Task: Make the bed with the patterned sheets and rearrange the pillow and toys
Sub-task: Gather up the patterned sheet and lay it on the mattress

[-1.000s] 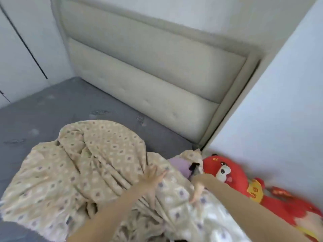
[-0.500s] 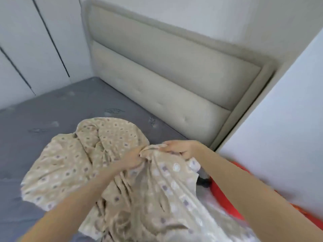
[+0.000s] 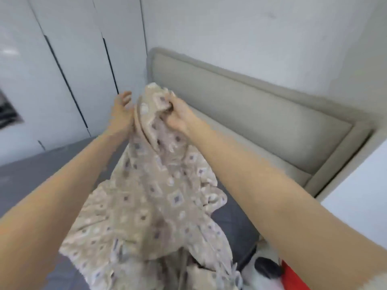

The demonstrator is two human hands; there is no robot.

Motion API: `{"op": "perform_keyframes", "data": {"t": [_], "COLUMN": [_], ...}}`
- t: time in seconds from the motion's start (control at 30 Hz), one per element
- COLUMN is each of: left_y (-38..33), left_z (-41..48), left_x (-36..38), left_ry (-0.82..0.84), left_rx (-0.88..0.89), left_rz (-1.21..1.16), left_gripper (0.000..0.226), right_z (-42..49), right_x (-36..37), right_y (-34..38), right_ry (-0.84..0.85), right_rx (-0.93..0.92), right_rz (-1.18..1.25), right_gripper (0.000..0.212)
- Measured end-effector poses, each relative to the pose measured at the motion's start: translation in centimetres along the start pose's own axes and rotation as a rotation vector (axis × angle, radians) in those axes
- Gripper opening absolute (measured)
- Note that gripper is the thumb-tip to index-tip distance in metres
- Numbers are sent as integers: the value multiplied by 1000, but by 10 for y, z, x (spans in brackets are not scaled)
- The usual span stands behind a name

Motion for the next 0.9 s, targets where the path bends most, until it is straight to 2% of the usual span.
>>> {"op": "perform_keyframes", "data": {"t": [0.07,0.17,0.23,0.3,0.37,0.43,0.5,0.6,0.67,0.7,0.73,0.77,0.8,0.83,0.87,0.9], "left_y": [29,84,113,133,154,181,214,258,277,287,290,291,294,296,297,296], "left_z": [-21,-60,-84,-107,-132,-160,-196,-262,-300,-320,-330,-335,-339,-341,-340,-339], "left_x": [-4,-2,2,11,28,48,72,95,103,105,103,99,95,92,88,84], "left_ry": [56,155,194,251,331,437,616,861,955,970,947,916,878,847,816,778], "left_rx": [-60,-190,-258,-281,-302,-386,-494,-613,-663,-712,-738,-748,-763,-774,-784,-796], "left_rz": [98,221,234,254,278,336,402,526,561,554,543,532,529,527,509,473], "left_gripper": [45,49,51,47,42,42,46,56,56,54,52,50,49,48,47,47], "right_z": [1,-5,-12,-19,-24,-36,-57,-98,-132,-146,-156,-164,-174,-180,-182,-177], "right_x": [-22,-70,-104,-137,-174,-209,-242,-282,-297,-306,-307,-307,-304,-301,-297,-297], "right_y": [-31,-87,-117,-146,-174,-203,-240,-303,-345,-368,-381,-395,-408,-423,-431,-435], "right_ry": [12,5,-7,-6,-53,-64,46,367,523,567,573,586,637,677,633,489], "right_rx": [90,261,337,436,515,597,756,983,1148,1154,1064,977,971,966,942,893], "right_rz": [-218,-634,-715,-805,-922,-1091,-1219,-1383,-1333,-1359,-1455,-1523,-1510,-1489,-1466,-1421], "right_gripper": [21,29,12,7,32,41,47,69,90,99,103,103,96,81,62,50]}}
Point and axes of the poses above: each hand's wrist, its own z-axis towards the middle knuckle, its own x-axis out of the palm, y = z × x, the point moved 6 cm from there along z, towards the middle knuckle, and after that the axes turned 11 degrees about -z, right-handed, at the moved point
